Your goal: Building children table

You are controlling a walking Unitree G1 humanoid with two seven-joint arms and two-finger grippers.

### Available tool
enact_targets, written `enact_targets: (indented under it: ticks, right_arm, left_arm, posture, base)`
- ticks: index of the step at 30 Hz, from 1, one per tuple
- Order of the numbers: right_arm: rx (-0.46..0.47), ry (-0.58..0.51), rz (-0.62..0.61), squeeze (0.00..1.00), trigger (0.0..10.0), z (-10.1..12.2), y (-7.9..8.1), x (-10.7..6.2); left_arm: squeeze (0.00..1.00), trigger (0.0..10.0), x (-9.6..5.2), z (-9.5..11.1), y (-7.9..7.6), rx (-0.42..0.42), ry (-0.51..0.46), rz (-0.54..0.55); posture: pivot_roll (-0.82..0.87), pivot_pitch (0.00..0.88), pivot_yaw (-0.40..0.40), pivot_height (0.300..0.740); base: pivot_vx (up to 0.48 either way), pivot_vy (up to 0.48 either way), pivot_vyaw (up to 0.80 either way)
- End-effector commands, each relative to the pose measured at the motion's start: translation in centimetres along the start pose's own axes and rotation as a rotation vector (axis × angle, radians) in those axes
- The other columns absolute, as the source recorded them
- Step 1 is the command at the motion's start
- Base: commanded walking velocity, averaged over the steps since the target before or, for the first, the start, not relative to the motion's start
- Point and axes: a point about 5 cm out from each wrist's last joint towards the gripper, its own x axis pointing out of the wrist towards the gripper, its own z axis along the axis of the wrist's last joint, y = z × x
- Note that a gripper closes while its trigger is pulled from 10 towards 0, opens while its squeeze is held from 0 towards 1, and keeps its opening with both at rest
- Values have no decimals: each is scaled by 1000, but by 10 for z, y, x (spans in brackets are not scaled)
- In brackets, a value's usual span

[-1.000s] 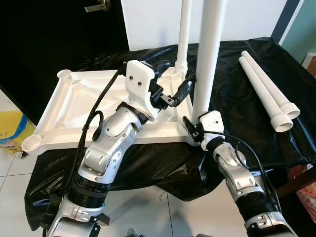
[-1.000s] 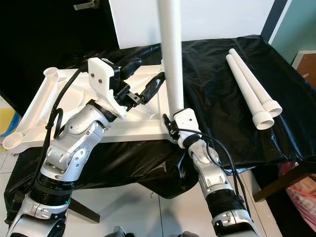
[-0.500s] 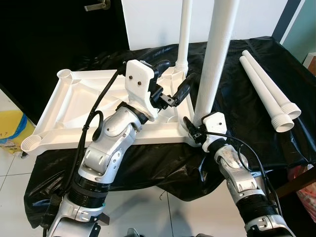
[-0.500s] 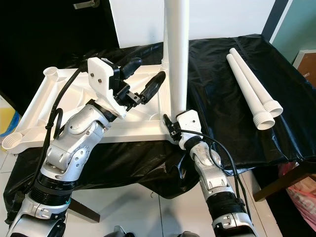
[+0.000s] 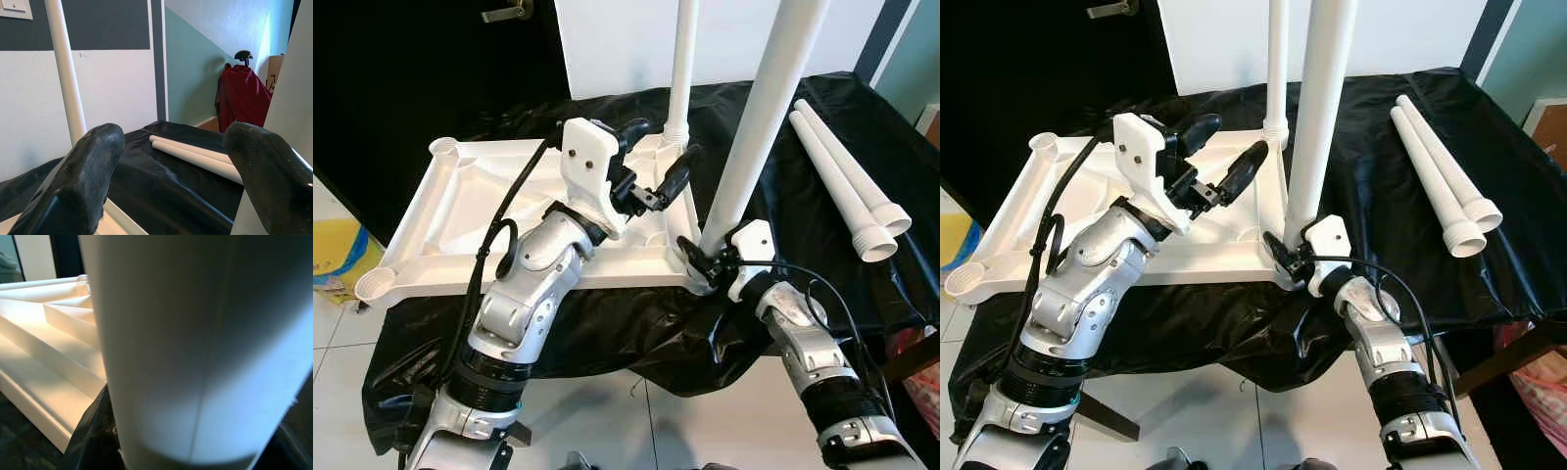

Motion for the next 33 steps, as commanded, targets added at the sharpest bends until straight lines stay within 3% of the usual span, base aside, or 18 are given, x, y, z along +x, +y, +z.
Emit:
enact_targets:
  ticks: [1,6,12,14,28,33]
  right_arm:
    - [-14,20,42,0,10000,-6,1,-4]
    - [-30,40,116,0,10000,-13,2,-7]
    - [25,95,184,0,10000,-21,1,-8]
    - [80,142,206,0,10000,-25,-2,-7]
    - [174,176,224,0,10000,-28,-10,-5]
    - [292,196,172,0,10000,-33,-17,-7]
  left_arm:
    - [0,10000,1,4,-3,15,-6,-78]
    - [0,10000,1,5,-2,16,-9,-76]
    - [0,10000,2,5,-2,18,-10,-80]
    - [0,10000,2,6,-2,19,-11,-81]
    - [0,10000,2,7,-2,21,-16,-73]
    - [0,10000,2,7,-2,20,-17,-71]
  posture:
    - [-77,45,51,740]
    - [-77,46,58,740]
    - [-75,45,61,740]
    - [-73,44,60,740]
    - [-71,45,55,740]
    - [-73,47,57,740]
  base:
    - [0,0,0]
    - [0,0,0]
    - [0,0,0]
    - [0,0,0]
    - [0,0,0]
    - [0,0,0]
